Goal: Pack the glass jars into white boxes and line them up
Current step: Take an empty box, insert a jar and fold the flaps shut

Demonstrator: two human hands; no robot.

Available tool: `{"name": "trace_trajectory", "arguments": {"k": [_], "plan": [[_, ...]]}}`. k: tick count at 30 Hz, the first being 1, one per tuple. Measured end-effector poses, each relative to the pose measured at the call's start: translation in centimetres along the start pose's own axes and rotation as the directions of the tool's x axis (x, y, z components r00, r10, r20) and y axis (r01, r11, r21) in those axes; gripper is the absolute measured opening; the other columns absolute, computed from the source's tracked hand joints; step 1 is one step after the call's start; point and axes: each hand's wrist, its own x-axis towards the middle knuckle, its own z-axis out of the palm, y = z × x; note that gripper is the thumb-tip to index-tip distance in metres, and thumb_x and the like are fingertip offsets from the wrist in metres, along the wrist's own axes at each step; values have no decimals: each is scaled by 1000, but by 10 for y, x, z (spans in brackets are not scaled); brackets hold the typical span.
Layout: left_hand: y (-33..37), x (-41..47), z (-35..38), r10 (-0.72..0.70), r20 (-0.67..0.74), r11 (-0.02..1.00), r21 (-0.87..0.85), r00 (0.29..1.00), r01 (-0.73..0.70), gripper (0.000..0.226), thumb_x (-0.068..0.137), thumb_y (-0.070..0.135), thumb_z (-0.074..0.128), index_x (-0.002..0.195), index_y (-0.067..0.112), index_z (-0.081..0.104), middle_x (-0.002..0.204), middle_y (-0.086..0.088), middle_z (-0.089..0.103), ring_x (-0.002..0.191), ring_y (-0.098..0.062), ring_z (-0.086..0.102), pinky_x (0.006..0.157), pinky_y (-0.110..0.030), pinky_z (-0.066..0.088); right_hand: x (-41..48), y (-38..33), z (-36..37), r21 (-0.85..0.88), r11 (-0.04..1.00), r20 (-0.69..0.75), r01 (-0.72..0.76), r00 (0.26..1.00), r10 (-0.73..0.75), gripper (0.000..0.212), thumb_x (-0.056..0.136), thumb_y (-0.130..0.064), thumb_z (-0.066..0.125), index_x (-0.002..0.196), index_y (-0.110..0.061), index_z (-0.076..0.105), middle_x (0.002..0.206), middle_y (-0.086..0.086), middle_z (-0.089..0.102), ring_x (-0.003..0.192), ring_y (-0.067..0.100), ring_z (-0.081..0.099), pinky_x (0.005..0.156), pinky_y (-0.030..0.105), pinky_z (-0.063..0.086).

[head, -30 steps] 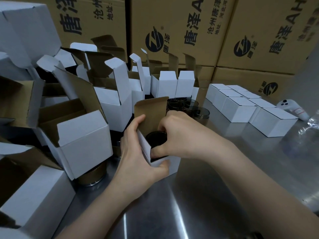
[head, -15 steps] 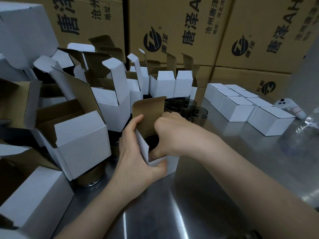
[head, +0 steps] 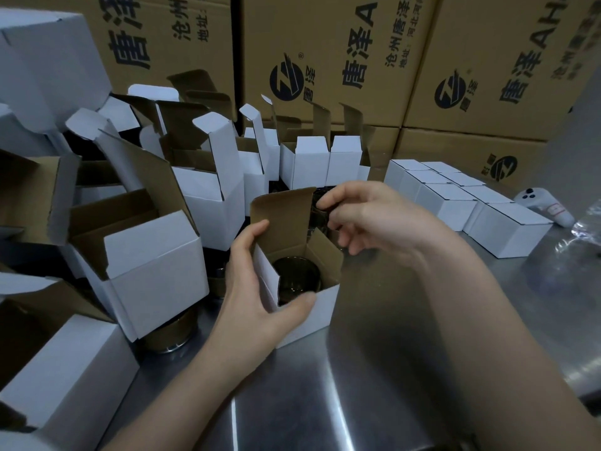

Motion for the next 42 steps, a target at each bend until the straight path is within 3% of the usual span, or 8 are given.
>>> {"name": "trace_trajectory", "arguments": {"k": [4,6,11,22,27,31,36,42], "plan": [[-6,23,1,-62,-184,980,-197,981,25,46,90,4,63,124,29,45,125,5,51,132,-15,48,107,-33,43,4,24,4,250,966,282,-68,960,-6,29,88,2,63,112,-15,63,74,1,65,58,12,59,50,24,50],[-6,18,2,-80,-143,974,-221,987,47,38,98,16,49,128,39,46,132,7,51,136,-19,44,109,-41,39,7,33,7,317,946,316,-63,948,-43,33,86,0,66,116,-15,63,77,1,65,59,11,58,51,23,50],[-1,3,1,-20,-91,985,-174,996,4,51,84,27,54,120,61,43,126,11,56,113,-9,59,86,-25,51,8,46,14,325,946,281,-10,956,-87,35,81,1,71,113,-13,65,74,1,61,58,9,57,48,20,44],[1,6,2,-41,-121,961,-275,992,6,59,77,11,61,123,42,42,115,7,68,106,-10,66,85,-24,53,3,53,25,229,970,216,82,967,-133,30,81,2,72,96,-24,72,64,0,45,56,11,46,43,18,36],[4,7,-1,-9,-73,984,-176,997,-4,34,78,14,61,108,30,66,112,8,67,110,-10,62,88,-26,49,-2,53,25,185,976,192,114,970,-150,33,89,5,60,94,-24,75,92,22,65,68,23,53,40,19,39],[3,7,-1,-47,-78,978,-205,996,30,26,76,12,57,88,27,74,118,6,65,114,-12,60,92,-34,47,-7,53,19,182,980,241,78,963,-121,36,96,1,50,105,-23,74,98,22,67,65,15,56,47,22,46],[2,8,-1,-98,-68,959,-273,993,76,30,75,13,49,79,23,77,117,9,66,114,-11,60,93,-30,44,-8,52,13,205,979,249,7,967,-59,48,92,6,34,106,-15,75,112,25,66,90,42,58,71,42,56],[-6,10,-4,-50,-56,948,-317,997,30,33,77,18,47,78,22,80,124,1,66,122,-14,58,106,-38,42,-14,51,6,56,990,291,133,946,-144,34,81,-30,68,114,-24,72,126,-5,55,102,3,61,76,14,49]]}}
